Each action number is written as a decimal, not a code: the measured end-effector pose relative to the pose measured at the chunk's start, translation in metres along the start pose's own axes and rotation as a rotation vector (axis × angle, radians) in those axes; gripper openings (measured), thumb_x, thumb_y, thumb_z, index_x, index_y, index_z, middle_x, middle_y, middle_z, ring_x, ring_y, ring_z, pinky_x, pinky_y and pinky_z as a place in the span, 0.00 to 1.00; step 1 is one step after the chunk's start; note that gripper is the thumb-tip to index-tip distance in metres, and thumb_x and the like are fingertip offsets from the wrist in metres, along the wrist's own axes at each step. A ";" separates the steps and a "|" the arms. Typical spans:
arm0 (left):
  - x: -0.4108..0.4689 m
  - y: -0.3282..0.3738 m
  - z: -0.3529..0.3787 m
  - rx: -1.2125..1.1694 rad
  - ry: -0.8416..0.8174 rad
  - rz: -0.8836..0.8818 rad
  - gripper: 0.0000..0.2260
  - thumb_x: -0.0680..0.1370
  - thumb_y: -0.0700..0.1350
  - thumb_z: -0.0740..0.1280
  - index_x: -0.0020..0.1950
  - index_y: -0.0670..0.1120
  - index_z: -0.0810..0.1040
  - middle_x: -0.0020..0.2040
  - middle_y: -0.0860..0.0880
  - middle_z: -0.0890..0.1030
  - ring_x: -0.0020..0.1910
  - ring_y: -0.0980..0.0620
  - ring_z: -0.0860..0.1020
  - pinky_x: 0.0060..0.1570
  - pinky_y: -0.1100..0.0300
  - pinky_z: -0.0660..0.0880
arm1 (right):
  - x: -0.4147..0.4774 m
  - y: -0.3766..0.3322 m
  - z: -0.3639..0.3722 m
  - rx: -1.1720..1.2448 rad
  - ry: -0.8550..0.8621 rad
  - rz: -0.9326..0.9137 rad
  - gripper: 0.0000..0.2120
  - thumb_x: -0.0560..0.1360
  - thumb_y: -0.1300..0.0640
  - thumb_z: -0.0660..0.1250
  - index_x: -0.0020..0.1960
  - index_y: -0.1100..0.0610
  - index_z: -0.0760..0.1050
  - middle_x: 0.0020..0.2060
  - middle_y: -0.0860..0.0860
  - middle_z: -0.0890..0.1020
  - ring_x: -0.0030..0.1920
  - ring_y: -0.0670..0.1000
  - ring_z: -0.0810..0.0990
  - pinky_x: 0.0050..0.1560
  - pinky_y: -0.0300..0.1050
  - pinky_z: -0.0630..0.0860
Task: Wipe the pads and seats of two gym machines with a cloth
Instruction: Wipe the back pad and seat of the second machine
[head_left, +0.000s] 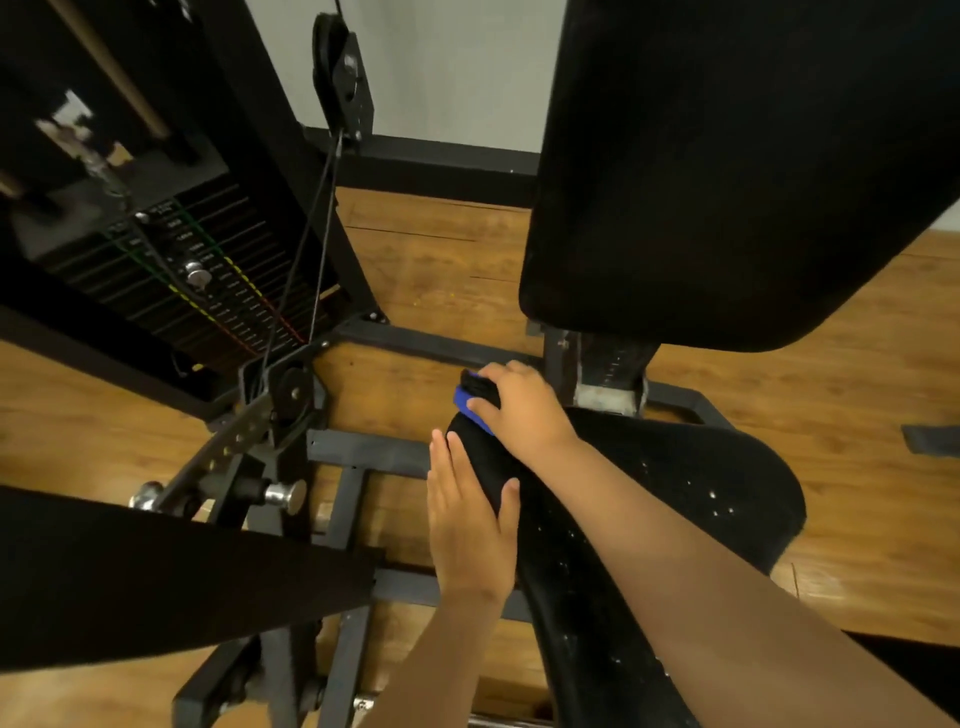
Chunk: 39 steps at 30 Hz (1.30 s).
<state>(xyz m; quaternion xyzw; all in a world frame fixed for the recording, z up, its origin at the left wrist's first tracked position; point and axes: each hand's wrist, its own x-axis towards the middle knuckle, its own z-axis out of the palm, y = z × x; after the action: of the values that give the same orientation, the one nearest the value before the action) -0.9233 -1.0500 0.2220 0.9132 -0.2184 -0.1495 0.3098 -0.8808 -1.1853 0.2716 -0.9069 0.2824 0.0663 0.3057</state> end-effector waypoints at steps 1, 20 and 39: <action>0.000 0.000 0.001 -0.022 0.002 -0.010 0.37 0.75 0.65 0.46 0.78 0.44 0.44 0.79 0.47 0.46 0.77 0.54 0.45 0.75 0.54 0.53 | -0.002 -0.006 0.004 -0.005 -0.032 -0.039 0.19 0.78 0.52 0.65 0.67 0.55 0.71 0.59 0.55 0.75 0.63 0.54 0.71 0.62 0.48 0.71; -0.004 0.005 -0.003 -0.291 -0.017 -0.120 0.39 0.79 0.53 0.63 0.79 0.45 0.40 0.79 0.48 0.49 0.77 0.54 0.49 0.70 0.65 0.50 | -0.025 -0.005 0.006 -0.025 -0.100 -0.202 0.17 0.77 0.54 0.66 0.65 0.54 0.72 0.57 0.52 0.75 0.61 0.50 0.71 0.60 0.43 0.67; -0.021 -0.008 -0.014 -0.544 -0.219 -0.192 0.45 0.69 0.66 0.68 0.68 0.69 0.33 0.78 0.57 0.56 0.75 0.58 0.58 0.72 0.50 0.64 | -0.061 0.019 -0.003 -0.017 -0.125 -0.231 0.19 0.77 0.54 0.67 0.66 0.54 0.72 0.57 0.51 0.75 0.62 0.49 0.70 0.62 0.42 0.67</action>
<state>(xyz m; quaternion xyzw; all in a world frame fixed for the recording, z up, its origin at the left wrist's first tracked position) -0.9333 -1.0270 0.2311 0.7918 -0.1150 -0.3287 0.5018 -0.9420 -1.1707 0.2822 -0.9301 0.1558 0.0895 0.3204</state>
